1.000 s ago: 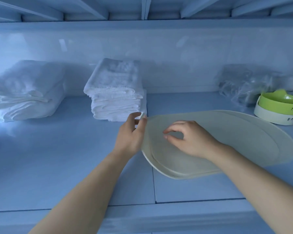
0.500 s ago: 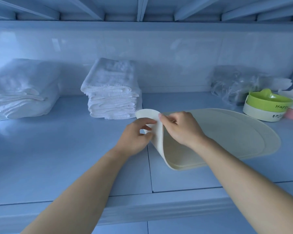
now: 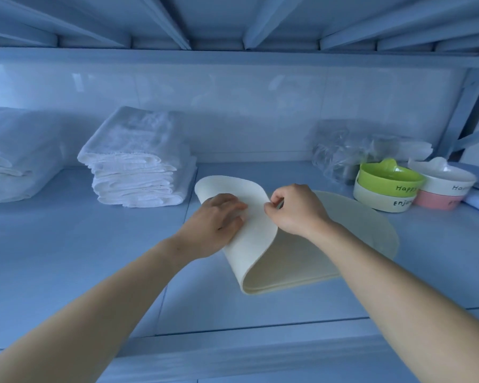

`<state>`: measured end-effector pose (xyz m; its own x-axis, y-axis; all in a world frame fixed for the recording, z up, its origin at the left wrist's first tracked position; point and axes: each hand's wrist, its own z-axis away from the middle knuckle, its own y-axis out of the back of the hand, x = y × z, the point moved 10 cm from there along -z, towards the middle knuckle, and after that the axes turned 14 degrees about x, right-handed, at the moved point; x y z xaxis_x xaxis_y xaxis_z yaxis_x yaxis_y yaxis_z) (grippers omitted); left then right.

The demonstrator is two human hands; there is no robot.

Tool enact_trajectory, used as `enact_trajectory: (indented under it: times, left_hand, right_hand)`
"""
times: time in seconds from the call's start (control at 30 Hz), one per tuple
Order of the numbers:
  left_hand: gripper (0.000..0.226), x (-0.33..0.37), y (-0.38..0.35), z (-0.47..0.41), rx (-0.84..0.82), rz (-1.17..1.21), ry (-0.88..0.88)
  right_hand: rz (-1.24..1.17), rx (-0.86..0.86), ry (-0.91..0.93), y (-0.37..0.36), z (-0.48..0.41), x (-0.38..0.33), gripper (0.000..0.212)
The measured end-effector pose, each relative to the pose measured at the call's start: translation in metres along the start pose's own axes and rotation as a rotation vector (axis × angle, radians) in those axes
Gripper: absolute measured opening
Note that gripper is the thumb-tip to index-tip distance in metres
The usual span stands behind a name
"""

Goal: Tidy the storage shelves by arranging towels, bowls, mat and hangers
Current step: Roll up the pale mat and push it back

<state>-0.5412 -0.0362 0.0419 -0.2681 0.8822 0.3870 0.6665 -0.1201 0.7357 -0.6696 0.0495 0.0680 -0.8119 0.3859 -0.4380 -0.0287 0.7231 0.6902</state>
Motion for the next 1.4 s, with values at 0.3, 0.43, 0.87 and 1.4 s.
enact_trajectory:
  times: [0.3,0.43,0.87,1.4]
  left_hand:
    - [0.041,0.057,-0.070,-0.022,-0.142,0.049,0.093]
    - [0.042,0.087,-0.094,-0.037,-0.158,0.037,0.099]
    - [0.052,0.096,-0.125,-0.026,-0.192,-0.277,-0.041]
    - [0.047,0.115,-0.088,-0.015,-0.001,-0.101,0.000]
  right_hand:
    - [0.234,0.018,-0.071,0.051,-0.015,0.129,0.031]
    - [0.299,0.018,-0.054,0.060,-0.021,0.160,0.036]
    - [0.130,-0.110,0.244,0.029,-0.016,0.159,0.052]
    - [-0.268,-0.464,0.377,0.023,0.029,0.124,0.080]
